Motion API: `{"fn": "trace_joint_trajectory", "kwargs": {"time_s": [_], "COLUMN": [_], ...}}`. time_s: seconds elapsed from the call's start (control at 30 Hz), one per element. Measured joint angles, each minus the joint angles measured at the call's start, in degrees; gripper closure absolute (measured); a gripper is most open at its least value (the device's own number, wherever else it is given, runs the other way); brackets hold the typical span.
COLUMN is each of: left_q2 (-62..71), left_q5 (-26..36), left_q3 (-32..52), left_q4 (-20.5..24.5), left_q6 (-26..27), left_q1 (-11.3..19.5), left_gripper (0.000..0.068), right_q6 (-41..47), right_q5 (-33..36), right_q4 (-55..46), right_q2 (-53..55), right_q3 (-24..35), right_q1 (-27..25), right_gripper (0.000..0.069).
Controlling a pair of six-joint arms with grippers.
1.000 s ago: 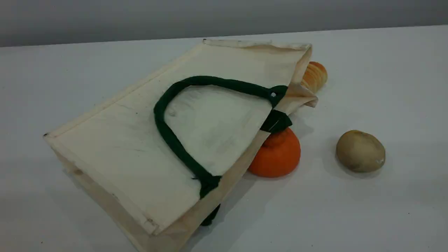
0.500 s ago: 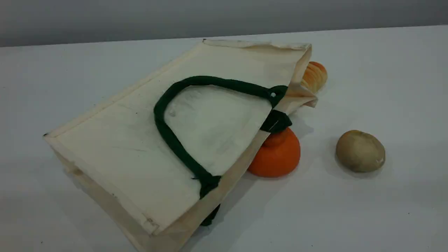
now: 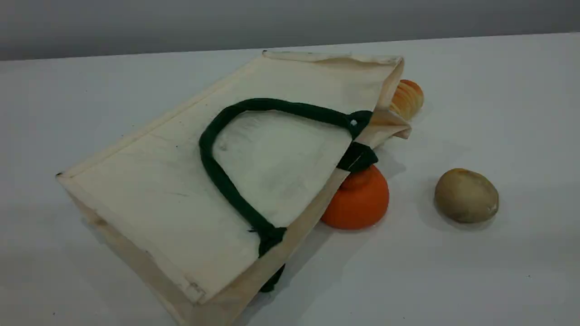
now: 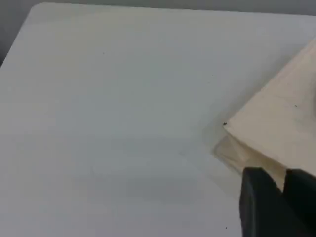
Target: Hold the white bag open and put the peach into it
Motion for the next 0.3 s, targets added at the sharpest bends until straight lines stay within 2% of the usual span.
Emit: {"fn": "trace_joint_trajectory", "kwargs": {"time_s": [0.3], "left_q2": [0.0], "left_q5": [0.0], "left_q3": [0.0], "left_q4": [0.0], "left_q6": [0.0], "left_q1": [0.0], "left_gripper": [0.0525], "right_q6": [-0.1], "right_q5": [0.0], "right_q4": [-0.1], "right_q2": [0.0], "right_q3": [0.0], "right_q1": [0.0], "right_gripper": [0.0566]}}
